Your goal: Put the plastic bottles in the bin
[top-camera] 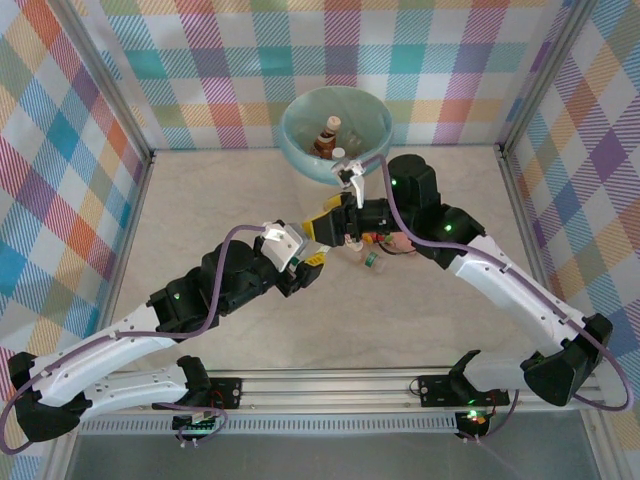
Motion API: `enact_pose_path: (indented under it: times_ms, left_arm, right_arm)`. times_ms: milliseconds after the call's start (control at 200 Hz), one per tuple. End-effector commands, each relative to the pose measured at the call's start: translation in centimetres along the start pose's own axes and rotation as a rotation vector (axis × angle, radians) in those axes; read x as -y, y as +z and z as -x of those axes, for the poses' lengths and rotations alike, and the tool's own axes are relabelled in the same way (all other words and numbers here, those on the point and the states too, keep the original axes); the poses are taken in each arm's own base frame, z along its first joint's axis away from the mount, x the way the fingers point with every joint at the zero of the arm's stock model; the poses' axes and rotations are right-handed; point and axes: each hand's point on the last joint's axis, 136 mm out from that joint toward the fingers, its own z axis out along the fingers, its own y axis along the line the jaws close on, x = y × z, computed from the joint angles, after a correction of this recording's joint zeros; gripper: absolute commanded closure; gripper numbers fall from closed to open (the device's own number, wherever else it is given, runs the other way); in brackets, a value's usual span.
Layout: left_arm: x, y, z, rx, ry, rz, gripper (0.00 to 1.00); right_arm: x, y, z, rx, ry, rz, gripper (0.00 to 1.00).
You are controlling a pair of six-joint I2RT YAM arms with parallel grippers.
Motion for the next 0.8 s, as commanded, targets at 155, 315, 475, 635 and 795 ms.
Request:
enact_pose_path:
  times_ms: [155, 315, 475, 635, 795]
  left_arm:
    - [-1.6, -0.9, 1.9, 0.047, 0.009, 0.079, 0.30]
    - [-2.0, -1.6, 3.2, 0.084, 0.003, 0.089, 0.17]
    - [-2.4, -3.0, 4.8, 0.134, -0.011, 0.089, 0.08]
    - [-2.7, -4.9, 5.5, 0.182, -0.041, 0.079, 0.06]
    - [-3.2, -7.1, 5.8, 0.227, -0.077, 0.077, 0.04]
  right_arm:
    - [-0.9, -1.1, 2.3, 0.042, -0.060, -0.056, 0.59]
    - [-1.5, -1.9, 3.8, 0.077, -0.095, -0.080, 0.60]
    - [-1.2, -2.9, 5.5, 0.126, -0.127, -0.154, 0.63]
    - [-0.5, -4.1, 7.0, 0.163, -0.177, -0.248, 0.63]
    - [0.1, -6.0, 9.1, 0.217, -0.247, -0.358, 0.64]
